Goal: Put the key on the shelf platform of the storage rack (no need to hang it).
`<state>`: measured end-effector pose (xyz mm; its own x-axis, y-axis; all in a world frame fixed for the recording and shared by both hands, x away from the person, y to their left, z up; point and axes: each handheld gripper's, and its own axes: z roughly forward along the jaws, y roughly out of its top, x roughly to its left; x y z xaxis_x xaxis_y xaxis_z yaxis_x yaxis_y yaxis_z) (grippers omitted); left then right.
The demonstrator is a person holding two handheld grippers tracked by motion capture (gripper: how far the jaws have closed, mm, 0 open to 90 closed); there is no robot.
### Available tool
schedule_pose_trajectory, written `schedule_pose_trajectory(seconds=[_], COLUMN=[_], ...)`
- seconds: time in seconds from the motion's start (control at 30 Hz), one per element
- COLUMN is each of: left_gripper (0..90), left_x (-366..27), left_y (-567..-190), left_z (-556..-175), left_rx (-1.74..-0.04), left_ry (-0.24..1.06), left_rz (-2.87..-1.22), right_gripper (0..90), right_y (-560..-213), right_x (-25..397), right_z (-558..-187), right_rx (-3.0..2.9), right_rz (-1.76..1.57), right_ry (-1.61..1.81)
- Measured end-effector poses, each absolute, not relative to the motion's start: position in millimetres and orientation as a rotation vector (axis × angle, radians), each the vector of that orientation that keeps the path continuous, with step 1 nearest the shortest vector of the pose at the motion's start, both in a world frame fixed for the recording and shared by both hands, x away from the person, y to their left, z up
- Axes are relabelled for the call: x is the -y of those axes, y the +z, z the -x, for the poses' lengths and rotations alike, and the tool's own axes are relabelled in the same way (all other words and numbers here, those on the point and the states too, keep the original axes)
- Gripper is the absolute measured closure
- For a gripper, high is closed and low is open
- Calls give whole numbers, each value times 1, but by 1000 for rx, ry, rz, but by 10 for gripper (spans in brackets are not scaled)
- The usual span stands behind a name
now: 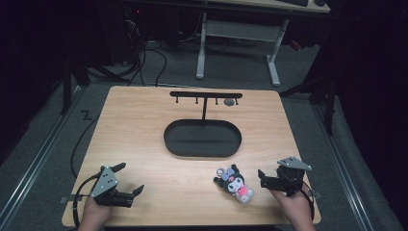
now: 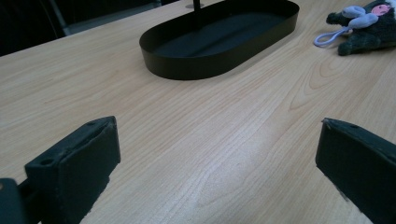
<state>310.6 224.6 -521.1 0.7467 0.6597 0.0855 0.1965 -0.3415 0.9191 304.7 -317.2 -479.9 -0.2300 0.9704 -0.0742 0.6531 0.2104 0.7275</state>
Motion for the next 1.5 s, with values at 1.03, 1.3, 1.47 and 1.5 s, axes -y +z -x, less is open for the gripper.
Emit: schedule_pose_trajectory(seconds=[1.03, 1.3, 1.47, 1.5], left_gripper=[5, 5, 5, 5], left_x=[-226, -226, -226, -225], left_y=[-524, -523, -522, -522], left_z=[-310, -310, -310, -310], left_rx=[-657, -652, -639, -635], left_ry=[563, 557, 558, 558], left_rz=[-1925, -1904, -1903, -1904], right_gripper=[27, 32, 54, 62], right_y=[-462, -461, -459, -459], right_x=[322, 320, 316, 315], right_z=[-330, -333, -335, -335], right_rx=[-2291, -2360, -2396, -2407], right_rz=[-1636, -1599, -1584, -1568], right_ry=[430, 334, 294, 294])
